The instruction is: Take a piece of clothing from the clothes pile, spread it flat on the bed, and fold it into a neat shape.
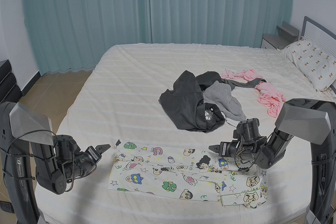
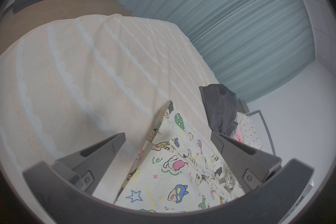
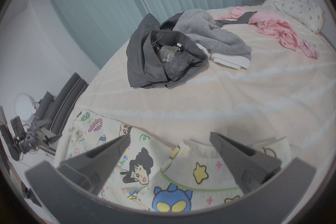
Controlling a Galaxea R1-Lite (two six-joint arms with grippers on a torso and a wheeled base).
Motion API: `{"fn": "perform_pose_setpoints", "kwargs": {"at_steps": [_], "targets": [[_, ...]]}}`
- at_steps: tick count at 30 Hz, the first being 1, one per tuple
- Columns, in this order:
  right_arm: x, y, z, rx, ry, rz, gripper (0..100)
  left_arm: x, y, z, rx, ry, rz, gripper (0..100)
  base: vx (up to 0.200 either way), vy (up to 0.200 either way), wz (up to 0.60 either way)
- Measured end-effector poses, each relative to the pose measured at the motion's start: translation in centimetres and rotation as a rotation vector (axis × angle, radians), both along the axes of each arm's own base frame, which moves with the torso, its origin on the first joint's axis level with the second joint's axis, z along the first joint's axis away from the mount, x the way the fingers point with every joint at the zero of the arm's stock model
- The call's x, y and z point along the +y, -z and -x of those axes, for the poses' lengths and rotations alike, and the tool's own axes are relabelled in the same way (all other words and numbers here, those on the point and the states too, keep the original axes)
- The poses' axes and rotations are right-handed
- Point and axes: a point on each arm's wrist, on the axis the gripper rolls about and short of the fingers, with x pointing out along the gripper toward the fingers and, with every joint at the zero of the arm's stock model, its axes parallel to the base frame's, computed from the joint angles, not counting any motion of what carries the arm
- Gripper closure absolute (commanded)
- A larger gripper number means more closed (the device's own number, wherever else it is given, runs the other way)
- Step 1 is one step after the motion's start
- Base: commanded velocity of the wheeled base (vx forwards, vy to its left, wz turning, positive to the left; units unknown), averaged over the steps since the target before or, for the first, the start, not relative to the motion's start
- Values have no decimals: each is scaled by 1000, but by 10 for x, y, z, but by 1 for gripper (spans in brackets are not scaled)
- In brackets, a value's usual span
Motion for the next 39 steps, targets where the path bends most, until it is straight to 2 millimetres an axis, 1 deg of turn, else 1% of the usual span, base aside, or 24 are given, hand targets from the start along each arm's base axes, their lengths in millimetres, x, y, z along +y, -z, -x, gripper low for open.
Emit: {"fn": "perform_pose_setpoints", "kwargs": {"at_steps": [6, 9, 13, 15, 19, 21, 25, 31, 39], "targets": [[-14, -4, 22, 47, 40, -20, 0, 0, 0, 0, -5, 0, 0, 0, 0, 0, 0], [-22, -2, 32, 80, 62, -16, 0, 0, 0, 0, -5, 0, -1, 0, 0, 0, 0], [-38, 2, 38, 124, 130, -31, 0, -1, 0, 0, -6, 0, -3, 0, 0, 0, 0], [-42, 2, 41, 139, 164, -54, 0, -2, 0, -1, -11, 2, -3, 0, 0, 0, 0], [-47, -9, 48, 148, 208, -139, 0, -6, -3, -5, -30, 8, -5, 0, 0, 0, 0], [-49, -16, 56, 156, 203, -184, 0, -9, -5, -8, -38, 17, -7, 0, 0, 0, 0], [-51, -31, 77, 153, 181, -245, 0, -17, -6, -20, -22, 39, -20, 0, 0, 0, 0], [-49, -47, 96, 95, 140, -297, 0, -23, -2, -40, 95, 70, -63, 0, 0, 0, 0], [-46, -54, 111, 58, 101, -323, 0, -24, -15, -90, 39, 157, -206, 0, 0, 0, 0]]}}
